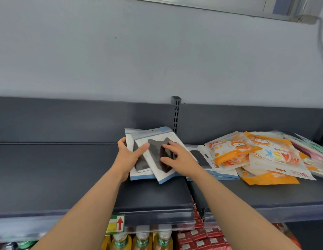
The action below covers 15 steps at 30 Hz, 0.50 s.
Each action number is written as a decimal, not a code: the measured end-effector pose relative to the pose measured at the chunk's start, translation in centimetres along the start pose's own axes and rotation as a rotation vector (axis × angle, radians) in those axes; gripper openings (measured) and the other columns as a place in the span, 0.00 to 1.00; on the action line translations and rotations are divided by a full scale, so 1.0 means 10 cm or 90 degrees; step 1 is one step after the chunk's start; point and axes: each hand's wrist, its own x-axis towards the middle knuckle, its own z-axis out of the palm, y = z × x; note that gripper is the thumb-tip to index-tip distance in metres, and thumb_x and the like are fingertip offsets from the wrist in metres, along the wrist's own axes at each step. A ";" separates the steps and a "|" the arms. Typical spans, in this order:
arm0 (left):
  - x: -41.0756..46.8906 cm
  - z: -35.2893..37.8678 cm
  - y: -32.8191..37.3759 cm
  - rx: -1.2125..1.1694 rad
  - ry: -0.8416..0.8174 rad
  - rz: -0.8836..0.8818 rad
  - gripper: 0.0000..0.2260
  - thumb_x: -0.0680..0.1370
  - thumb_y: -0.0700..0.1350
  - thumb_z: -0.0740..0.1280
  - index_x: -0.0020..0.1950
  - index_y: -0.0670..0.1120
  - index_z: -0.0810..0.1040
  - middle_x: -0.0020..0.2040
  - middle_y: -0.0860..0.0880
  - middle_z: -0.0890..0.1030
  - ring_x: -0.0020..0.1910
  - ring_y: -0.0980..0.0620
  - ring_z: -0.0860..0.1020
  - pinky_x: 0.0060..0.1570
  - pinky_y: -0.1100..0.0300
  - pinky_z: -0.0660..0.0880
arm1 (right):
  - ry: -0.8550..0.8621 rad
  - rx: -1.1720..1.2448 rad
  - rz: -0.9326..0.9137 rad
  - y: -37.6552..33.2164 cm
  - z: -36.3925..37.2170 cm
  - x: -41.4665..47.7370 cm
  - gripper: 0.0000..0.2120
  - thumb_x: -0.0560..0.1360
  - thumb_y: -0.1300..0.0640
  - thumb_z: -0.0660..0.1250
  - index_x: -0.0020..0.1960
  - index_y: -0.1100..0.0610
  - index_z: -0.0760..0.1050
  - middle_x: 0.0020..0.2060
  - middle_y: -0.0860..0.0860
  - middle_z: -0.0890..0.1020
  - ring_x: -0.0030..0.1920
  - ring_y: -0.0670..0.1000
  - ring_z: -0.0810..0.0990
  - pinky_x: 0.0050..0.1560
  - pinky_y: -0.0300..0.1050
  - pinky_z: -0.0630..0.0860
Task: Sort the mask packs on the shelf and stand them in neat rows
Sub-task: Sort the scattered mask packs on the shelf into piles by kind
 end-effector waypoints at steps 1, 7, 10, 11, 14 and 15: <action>0.00 0.00 -0.01 0.009 0.002 0.006 0.33 0.72 0.42 0.76 0.67 0.54 0.57 0.56 0.50 0.78 0.53 0.50 0.80 0.51 0.52 0.79 | -0.011 -0.004 -0.036 -0.06 0.03 -0.01 0.25 0.77 0.47 0.65 0.74 0.47 0.66 0.76 0.48 0.61 0.76 0.48 0.58 0.75 0.52 0.57; 0.05 -0.13 0.01 -0.038 0.094 -0.030 0.27 0.77 0.36 0.67 0.71 0.51 0.59 0.52 0.50 0.77 0.47 0.49 0.79 0.41 0.52 0.78 | -0.001 -0.006 0.084 0.10 -0.24 -0.02 0.23 0.81 0.53 0.59 0.75 0.55 0.65 0.74 0.51 0.66 0.74 0.50 0.63 0.72 0.42 0.58; 0.08 -0.21 0.02 -0.065 0.111 -0.049 0.24 0.79 0.38 0.63 0.72 0.51 0.60 0.53 0.49 0.78 0.49 0.47 0.80 0.43 0.51 0.78 | -0.057 -0.136 0.199 0.33 -0.34 -0.04 0.10 0.76 0.50 0.65 0.52 0.54 0.73 0.53 0.54 0.77 0.58 0.56 0.76 0.62 0.51 0.73; 0.08 -0.21 0.02 -0.063 0.112 -0.052 0.23 0.80 0.38 0.62 0.72 0.51 0.61 0.53 0.49 0.78 0.49 0.47 0.80 0.43 0.51 0.78 | -0.059 -0.169 0.205 0.36 -0.33 -0.05 0.10 0.74 0.48 0.66 0.44 0.54 0.71 0.48 0.53 0.75 0.54 0.56 0.76 0.58 0.51 0.74; 0.07 -0.19 0.02 -0.056 0.104 -0.057 0.21 0.80 0.38 0.61 0.71 0.50 0.62 0.55 0.48 0.77 0.49 0.48 0.79 0.38 0.54 0.76 | -0.035 -0.209 0.194 0.41 -0.29 -0.05 0.15 0.73 0.46 0.67 0.48 0.58 0.71 0.51 0.54 0.74 0.54 0.56 0.76 0.54 0.48 0.74; 0.06 -0.18 0.03 -0.051 0.099 -0.058 0.21 0.80 0.38 0.61 0.71 0.50 0.62 0.55 0.48 0.77 0.48 0.48 0.79 0.37 0.55 0.76 | -0.028 -0.214 0.193 0.40 -0.28 -0.05 0.15 0.73 0.47 0.67 0.48 0.58 0.71 0.51 0.55 0.75 0.53 0.55 0.76 0.51 0.47 0.73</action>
